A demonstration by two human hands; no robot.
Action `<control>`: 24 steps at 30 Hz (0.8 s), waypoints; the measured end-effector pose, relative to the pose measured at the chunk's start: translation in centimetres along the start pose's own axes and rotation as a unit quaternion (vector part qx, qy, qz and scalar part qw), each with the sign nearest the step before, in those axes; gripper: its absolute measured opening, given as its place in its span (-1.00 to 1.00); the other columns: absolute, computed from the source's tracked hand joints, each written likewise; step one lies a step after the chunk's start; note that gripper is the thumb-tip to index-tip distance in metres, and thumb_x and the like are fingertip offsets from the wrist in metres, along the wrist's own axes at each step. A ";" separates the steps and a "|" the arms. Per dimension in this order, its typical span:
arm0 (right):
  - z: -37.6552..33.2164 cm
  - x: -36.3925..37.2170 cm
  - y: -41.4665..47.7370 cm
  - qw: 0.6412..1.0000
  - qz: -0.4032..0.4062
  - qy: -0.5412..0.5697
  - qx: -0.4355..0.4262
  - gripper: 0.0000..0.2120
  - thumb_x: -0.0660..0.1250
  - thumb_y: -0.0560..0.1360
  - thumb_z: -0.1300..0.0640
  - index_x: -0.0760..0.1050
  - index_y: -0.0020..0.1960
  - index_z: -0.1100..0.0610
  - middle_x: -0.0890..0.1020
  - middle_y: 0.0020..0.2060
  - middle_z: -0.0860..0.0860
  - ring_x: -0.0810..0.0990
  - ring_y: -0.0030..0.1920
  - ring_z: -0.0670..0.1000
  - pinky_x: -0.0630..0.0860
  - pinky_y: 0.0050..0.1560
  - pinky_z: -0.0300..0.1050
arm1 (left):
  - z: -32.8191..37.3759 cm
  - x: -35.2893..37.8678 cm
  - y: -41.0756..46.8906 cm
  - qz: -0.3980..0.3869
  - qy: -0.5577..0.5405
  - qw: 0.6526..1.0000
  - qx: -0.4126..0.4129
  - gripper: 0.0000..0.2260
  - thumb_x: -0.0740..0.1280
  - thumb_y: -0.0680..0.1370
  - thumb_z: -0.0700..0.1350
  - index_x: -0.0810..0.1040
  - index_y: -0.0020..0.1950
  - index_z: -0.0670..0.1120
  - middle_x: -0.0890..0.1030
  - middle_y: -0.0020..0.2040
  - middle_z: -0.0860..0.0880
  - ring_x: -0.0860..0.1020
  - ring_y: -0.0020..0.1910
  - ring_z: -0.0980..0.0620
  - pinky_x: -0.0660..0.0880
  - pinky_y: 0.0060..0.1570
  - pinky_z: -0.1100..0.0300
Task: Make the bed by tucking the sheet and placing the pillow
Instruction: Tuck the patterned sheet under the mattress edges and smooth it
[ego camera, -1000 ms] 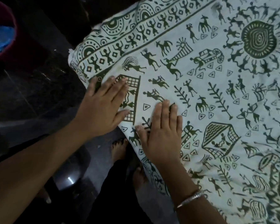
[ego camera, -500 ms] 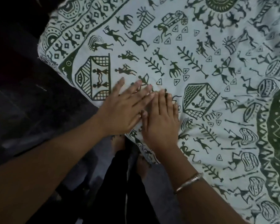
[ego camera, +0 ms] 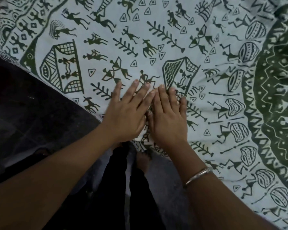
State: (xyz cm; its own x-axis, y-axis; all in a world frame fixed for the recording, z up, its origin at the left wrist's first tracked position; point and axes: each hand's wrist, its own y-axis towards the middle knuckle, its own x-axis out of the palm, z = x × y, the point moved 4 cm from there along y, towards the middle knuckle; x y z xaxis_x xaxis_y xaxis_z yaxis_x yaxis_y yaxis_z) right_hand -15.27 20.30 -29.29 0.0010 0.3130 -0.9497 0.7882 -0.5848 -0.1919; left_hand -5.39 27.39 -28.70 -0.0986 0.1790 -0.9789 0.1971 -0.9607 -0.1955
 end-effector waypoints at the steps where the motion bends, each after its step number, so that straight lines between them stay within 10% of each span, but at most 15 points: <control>1: 0.7 -0.2 -0.5 1.000 0.015 0.008 0.021 -0.43 -0.01 0.60 -0.08 0.07 0.53 0.17 0.10 0.52 0.12 -0.04 0.53 0.14 -0.19 0.46 0.16 | 0.6 -0.1 -0.1 0.013 -0.006 1.000 0.002 -0.42 0.01 0.53 0.07 0.17 0.51 -0.14 0.21 0.51 -0.15 0.14 0.49 -0.18 -0.01 0.41 -0.29; 6: 4.1 -0.5 -4.8 0.987 0.079 0.028 0.134 -0.41 0.06 0.58 -0.04 0.15 0.49 0.29 0.23 0.45 0.30 0.20 0.45 0.27 0.14 0.42 0.19 | 5.8 0.4 -1.0 0.048 -0.019 0.992 0.112 -0.45 0.10 0.53 0.08 0.28 0.47 -0.14 0.29 0.47 -0.15 0.26 0.45 -0.17 0.07 0.38 -0.29; 12: 5.1 0.0 -5.4 0.986 0.070 0.019 0.150 -0.45 0.03 0.58 -0.06 0.28 0.44 0.26 0.27 0.45 0.24 0.19 0.47 0.21 0.08 0.44 0.14 | 8.4 0.6 -0.6 0.071 0.000 0.996 0.052 -0.56 0.13 0.55 0.00 0.43 0.36 -0.17 0.30 0.46 -0.17 0.22 0.45 -0.22 0.01 0.33 -0.41; 18: 5.8 -1.0 -7.2 0.974 0.180 0.003 0.139 -0.86 0.29 0.50 0.16 0.52 -0.10 0.25 0.56 0.18 0.23 0.49 0.24 0.26 0.39 0.24 0.19 | 10.5 -0.4 0.5 0.115 0.011 0.993 0.026 -0.81 0.15 0.55 -0.20 0.56 -0.07 -0.18 0.51 0.29 -0.19 0.36 0.39 -0.20 0.02 0.25 -0.47; 24: 8.1 -1.5 -10.4 0.971 0.186 0.005 0.148 -0.96 0.32 0.43 0.31 0.53 -0.13 0.28 0.58 0.06 0.22 0.53 0.13 0.28 0.38 0.21 0.22 | 13.6 -1.3 1.0 0.164 0.016 0.983 0.082 -0.81 0.19 0.50 -0.21 0.60 -0.17 -0.14 0.60 0.15 -0.11 0.50 0.25 -0.14 0.15 0.21 -0.47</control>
State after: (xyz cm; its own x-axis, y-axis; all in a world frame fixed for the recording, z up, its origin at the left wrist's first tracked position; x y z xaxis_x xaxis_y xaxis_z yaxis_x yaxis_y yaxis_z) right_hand -28.48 19.86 -27.88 0.2586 0.0461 -0.9649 0.5205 -0.8481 0.0990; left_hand -18.37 23.31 -26.86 -0.0256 -0.1425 -0.9895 0.0528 -0.9886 0.1410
